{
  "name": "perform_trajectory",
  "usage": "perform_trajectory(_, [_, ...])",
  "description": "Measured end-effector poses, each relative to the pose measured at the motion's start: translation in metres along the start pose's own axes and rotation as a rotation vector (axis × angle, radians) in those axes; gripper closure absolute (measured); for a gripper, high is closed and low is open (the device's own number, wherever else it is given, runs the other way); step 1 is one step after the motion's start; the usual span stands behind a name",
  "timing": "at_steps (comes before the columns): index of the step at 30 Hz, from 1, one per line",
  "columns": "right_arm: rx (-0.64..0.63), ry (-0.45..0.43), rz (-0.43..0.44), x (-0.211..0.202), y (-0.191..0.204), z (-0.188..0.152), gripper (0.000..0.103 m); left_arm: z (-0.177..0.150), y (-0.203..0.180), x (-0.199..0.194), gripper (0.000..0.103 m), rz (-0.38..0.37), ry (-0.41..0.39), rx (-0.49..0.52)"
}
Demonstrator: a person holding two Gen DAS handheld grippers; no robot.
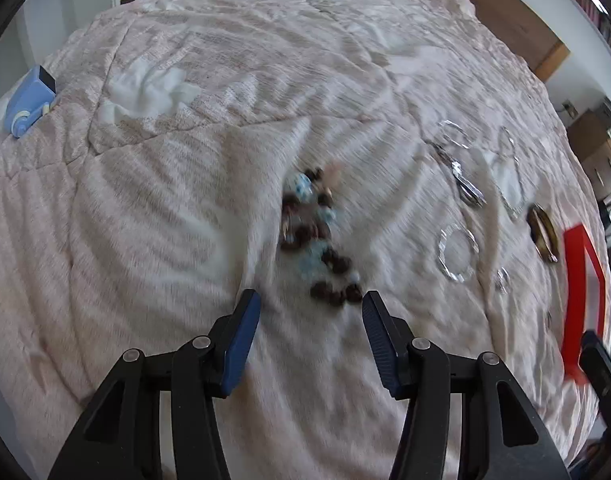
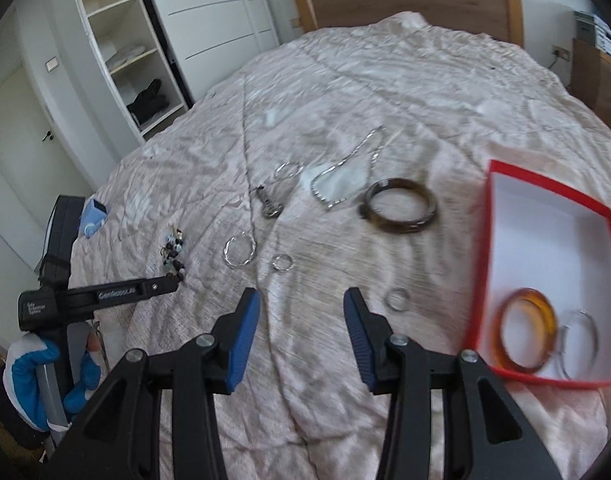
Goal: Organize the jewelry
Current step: 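Grasp the beaded bracelet with the left tool while the right tool grasps a silver ring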
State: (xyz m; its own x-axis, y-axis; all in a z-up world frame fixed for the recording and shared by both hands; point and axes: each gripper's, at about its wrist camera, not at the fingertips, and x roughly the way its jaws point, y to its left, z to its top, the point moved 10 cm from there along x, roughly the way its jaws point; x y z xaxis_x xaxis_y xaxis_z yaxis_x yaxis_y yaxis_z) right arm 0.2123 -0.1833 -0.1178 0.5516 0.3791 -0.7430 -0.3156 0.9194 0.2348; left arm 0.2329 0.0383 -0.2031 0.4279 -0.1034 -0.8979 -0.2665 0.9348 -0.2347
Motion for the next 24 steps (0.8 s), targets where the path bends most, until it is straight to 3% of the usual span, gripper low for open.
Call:
perform_trajectory(5, [-0.016, 0.037, 0.024, 0.031, 0.005, -0.001, 0.062, 0.019, 0.000, 0.015, 0.051, 0.010, -0.006, 0.003])
perform_trajectory(10, [-0.011, 0.061, 0.041, 0.058, 0.006, 0.001, 0.062, 0.024, 0.002, 0.020, 0.077, 0.003, -0.008, -0.002])
perform_trajectory(13, [-0.017, 0.076, 0.052, 0.075, 0.007, 0.003, 0.071, 0.026, 0.004, 0.020, 0.088, -0.006, -0.012, -0.004])
perform_trajectory(24, [-0.032, 0.094, 0.052, 0.109, 0.011, 0.007, 0.084, 0.032, 0.004, 0.018, 0.094, -0.043, -0.019, 0.013])
